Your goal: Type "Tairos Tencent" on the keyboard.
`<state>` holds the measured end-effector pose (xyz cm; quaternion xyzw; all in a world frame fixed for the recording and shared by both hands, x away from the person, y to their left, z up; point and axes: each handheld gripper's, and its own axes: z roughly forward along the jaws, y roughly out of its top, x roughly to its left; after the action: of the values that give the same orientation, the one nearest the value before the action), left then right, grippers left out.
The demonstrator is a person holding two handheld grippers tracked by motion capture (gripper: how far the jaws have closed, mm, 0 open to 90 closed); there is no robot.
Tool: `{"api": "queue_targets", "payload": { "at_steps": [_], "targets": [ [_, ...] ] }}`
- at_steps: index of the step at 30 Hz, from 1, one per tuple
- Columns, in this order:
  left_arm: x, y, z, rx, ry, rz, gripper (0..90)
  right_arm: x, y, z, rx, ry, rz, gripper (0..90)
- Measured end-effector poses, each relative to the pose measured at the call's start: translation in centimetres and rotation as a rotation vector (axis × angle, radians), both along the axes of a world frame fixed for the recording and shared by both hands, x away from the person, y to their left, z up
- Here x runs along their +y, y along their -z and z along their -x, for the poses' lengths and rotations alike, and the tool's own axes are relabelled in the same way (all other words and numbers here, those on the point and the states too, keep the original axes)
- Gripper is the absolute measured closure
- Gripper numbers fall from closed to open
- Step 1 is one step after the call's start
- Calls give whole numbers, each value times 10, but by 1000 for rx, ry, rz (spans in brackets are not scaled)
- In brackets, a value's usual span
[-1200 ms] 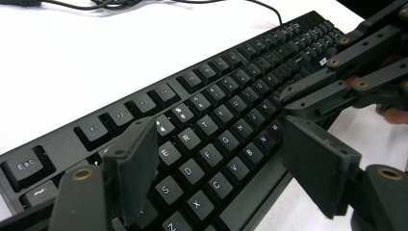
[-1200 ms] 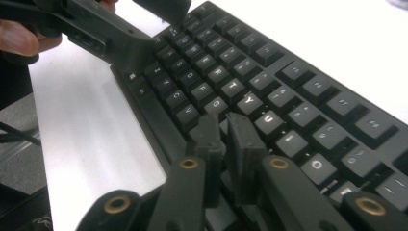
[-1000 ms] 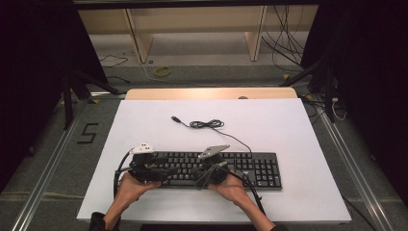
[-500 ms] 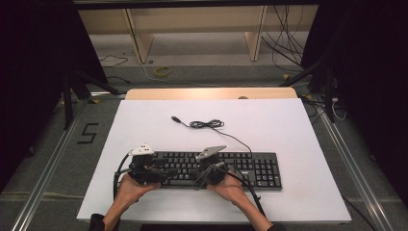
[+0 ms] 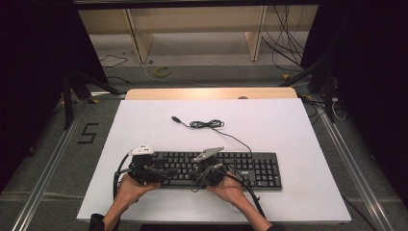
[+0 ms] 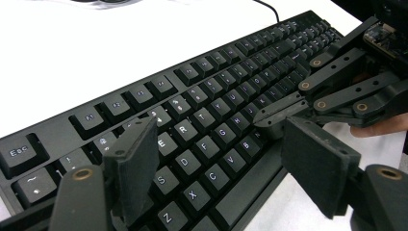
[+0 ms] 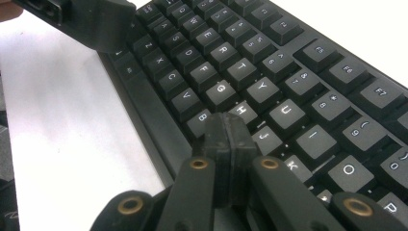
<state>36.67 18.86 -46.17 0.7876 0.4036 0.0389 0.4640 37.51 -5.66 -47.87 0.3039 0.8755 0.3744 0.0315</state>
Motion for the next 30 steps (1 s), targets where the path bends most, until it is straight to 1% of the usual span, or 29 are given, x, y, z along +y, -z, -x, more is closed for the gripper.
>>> {"api": "queue_targets", "payload": {
  "at_steps": [3, 4, 9, 19, 22, 27, 30],
  "targets": [
    [0, 0, 0, 0, -1, 0, 286, -2, -2, 0, 7, 12, -9, 900],
    [0, 0, 0, 0, -1, 0, 286, -4, -3, -1, 11, 13, -23, 900],
    [1, 0, 0, -2, -6, 3, 286, -8, -8, -2, -3, 24, -56, 900],
    [1, -1, 0, -4, -2, 3, 285, -14, -10, -2, -10, 33, -67, 897],
    [1, -1, 0, -5, -3, 3, 285, -17, -11, -3, -12, 37, -73, 879],
    [2, -2, 0, -7, -3, 2, 285, -25, -13, -2, -20, 53, -82, 822],
    [2, -1, 0, -7, -4, 2, 285, -32, -15, -2, -22, 65, -106, 783]
  ]
}}
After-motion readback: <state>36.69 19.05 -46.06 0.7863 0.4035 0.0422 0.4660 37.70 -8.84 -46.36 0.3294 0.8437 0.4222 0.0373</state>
